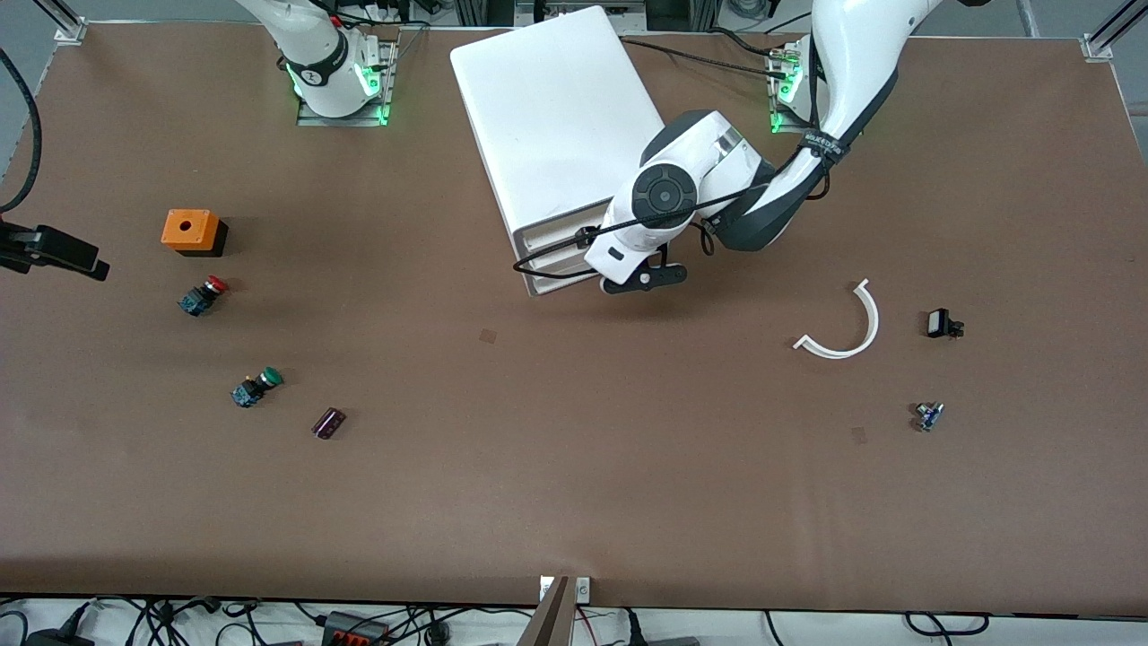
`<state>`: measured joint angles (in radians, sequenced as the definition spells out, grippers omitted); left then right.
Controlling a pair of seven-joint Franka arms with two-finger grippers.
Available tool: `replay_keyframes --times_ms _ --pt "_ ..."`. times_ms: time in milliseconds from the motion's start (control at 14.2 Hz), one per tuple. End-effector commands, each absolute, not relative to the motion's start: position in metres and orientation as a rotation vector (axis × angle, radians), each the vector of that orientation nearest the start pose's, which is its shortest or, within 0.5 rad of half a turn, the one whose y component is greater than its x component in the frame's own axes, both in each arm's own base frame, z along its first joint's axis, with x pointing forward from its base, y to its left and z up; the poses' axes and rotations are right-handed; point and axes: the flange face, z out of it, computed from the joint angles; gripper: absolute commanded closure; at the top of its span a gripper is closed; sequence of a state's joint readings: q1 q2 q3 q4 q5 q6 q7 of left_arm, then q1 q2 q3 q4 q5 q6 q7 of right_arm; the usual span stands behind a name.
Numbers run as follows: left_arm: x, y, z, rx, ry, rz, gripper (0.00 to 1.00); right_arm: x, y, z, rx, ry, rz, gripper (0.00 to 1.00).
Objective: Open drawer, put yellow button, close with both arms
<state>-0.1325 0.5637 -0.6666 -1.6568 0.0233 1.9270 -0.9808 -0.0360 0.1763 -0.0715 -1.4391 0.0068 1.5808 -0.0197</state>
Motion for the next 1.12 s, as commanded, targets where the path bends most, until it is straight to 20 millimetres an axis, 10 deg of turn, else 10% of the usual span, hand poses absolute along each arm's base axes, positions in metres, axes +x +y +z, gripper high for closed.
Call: replay_keyframes --times_ms 0,632,1053 --pt "0.493 -0.419 0.342 -3.151 -0.369 0.545 0.00 0.585 -0.058 0.582 -3.154 0.098 0.050 0.00" --pt "0.583 -0.339 0.443 -3.015 -0.213 -0.001 0.00 0.564 -0.056 0.573 -3.159 0.086 -0.020 0.00" --pt "0.618 -0.217 0.525 -2.984 0.105 0.030 0.00 0.569 -0.052 0.573 -3.160 0.074 -0.018 0.00"
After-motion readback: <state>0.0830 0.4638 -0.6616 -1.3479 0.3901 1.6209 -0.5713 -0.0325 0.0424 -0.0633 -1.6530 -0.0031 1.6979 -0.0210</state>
